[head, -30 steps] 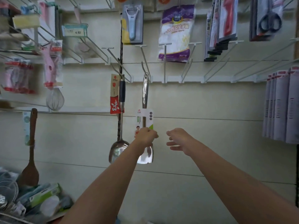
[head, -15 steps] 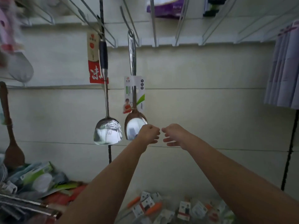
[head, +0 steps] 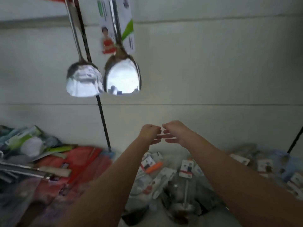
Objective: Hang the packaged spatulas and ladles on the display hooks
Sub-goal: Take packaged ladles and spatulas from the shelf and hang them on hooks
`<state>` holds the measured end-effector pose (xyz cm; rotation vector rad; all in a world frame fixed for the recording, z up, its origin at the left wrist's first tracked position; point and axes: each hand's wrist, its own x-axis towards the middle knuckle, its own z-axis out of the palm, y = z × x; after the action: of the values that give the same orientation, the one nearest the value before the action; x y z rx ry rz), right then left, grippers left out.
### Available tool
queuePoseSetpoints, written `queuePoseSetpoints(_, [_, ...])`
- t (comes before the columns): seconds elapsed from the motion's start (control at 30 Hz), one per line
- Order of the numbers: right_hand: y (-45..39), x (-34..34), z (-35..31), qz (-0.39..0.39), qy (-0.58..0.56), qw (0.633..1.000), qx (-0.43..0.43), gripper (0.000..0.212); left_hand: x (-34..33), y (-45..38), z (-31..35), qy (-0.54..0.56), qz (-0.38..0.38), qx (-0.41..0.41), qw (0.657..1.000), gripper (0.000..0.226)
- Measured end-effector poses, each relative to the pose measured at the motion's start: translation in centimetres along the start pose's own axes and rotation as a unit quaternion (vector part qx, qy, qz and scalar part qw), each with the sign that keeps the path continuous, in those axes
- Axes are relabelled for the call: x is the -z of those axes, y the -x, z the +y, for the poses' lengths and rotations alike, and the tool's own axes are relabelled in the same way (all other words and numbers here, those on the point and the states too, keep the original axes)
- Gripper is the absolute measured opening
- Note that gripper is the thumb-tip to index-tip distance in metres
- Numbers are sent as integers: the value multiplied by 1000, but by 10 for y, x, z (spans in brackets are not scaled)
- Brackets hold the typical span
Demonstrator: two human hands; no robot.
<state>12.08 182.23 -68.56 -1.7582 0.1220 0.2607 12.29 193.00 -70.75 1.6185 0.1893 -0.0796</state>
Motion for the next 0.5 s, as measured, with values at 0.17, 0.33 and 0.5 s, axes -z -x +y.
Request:
queuePoseSetpoints(0.17, [-31,-17,39,-23,19,998,-47,13,10,-23,-34,-11,12,50,999,10])
queuePoseSetpoints(0.33, [-55,-24,78,-29,43,994,-101,20,32,-41,-69,-80,6,101,992,7])
queuePoseSetpoints(0.5, [-68,-38,99,-43,57,989,-128,22,49,-51,-97,-221,-60,120,966,6])
